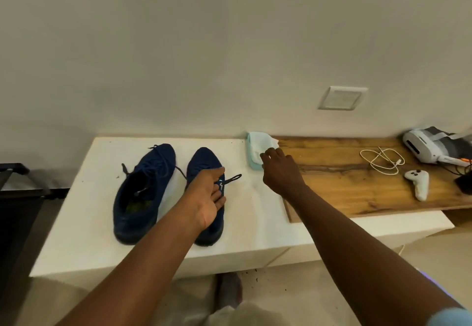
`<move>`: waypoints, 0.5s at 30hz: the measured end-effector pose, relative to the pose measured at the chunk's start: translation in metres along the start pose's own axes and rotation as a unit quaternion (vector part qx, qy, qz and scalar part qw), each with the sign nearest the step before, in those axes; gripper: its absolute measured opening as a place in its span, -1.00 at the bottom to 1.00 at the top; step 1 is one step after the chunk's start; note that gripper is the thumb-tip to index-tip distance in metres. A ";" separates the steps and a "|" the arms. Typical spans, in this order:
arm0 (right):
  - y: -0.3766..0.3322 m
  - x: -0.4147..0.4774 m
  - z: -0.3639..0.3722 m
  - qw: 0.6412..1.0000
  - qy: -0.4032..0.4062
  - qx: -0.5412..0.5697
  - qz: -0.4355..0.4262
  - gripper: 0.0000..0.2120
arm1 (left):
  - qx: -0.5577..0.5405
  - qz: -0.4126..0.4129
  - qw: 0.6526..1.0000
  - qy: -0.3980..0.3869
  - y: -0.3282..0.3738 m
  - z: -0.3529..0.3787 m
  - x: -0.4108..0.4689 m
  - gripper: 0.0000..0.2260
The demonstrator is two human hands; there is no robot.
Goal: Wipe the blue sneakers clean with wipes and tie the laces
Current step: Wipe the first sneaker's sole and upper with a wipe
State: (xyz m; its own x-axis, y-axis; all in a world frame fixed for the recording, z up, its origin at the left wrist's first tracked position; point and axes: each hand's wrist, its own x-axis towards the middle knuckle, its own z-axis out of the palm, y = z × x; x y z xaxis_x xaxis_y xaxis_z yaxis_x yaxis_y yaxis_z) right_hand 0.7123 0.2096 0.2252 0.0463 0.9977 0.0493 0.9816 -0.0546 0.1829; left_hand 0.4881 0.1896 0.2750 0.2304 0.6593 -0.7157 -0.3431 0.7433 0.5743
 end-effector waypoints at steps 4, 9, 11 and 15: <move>0.028 0.038 0.036 0.996 -0.029 0.034 0.076 -0.73 | -0.008 0.009 0.999 -0.043 0.006 0.011 0.026 -0.76; 0.042 0.056 0.063 0.983 -0.054 0.130 0.120 -0.72 | 0.057 0.040 0.994 -0.084 0.017 0.038 0.054 -0.79; 0.044 0.056 0.071 0.975 -0.036 0.179 0.128 -0.78 | 0.078 0.052 0.992 -0.082 0.020 0.048 0.066 -0.75; 0.045 0.053 0.074 0.958 -0.006 0.239 0.159 -0.90 | 0.084 0.036 0.992 -0.092 0.022 0.063 0.083 -0.72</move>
State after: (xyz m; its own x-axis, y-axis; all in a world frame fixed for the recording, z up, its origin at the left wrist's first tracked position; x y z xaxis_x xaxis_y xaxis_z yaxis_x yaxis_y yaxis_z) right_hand 0.7725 0.2631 0.1630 0.3568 0.9340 0.0159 0.8896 -0.3346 -0.3108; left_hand 0.5570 0.2683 0.2534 0.3782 0.7099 -0.5942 -0.2114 0.6911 0.6911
